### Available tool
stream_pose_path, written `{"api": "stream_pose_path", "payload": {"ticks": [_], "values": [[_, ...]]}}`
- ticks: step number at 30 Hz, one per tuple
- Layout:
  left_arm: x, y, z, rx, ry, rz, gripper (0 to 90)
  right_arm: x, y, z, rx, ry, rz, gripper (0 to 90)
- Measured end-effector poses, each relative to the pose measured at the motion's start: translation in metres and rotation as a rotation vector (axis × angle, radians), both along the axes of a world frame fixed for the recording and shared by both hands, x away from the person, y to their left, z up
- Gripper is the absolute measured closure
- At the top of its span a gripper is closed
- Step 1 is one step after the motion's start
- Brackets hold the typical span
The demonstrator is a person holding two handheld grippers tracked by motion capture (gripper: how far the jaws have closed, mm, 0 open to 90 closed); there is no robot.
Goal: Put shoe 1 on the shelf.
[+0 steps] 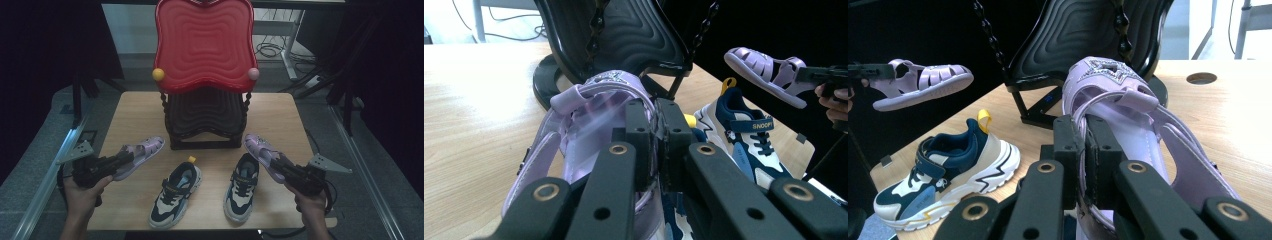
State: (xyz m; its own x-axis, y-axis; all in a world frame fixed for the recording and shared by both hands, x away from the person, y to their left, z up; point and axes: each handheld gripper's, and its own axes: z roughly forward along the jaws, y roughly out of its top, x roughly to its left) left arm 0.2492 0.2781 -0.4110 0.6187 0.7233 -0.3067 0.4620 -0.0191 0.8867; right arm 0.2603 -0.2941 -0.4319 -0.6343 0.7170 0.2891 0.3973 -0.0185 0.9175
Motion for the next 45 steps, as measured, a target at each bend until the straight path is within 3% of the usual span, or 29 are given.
{"api": "stream_pose_path", "payload": {"ticks": [9,20,45], "values": [[0.001,-0.001,0.000,-0.023,-0.003,-0.008,85.4,0.006,0.005,-0.003,0.022,0.016,-0.007,85.3],[0.004,-0.008,0.001,-0.020,-0.012,-0.011,85.3,0.011,0.021,0.003,0.026,-0.007,0.015,85.1],[0.025,-0.047,0.006,0.010,-0.038,-0.050,85.2,0.026,0.063,0.004,0.006,-0.032,0.070,84.9]]}}
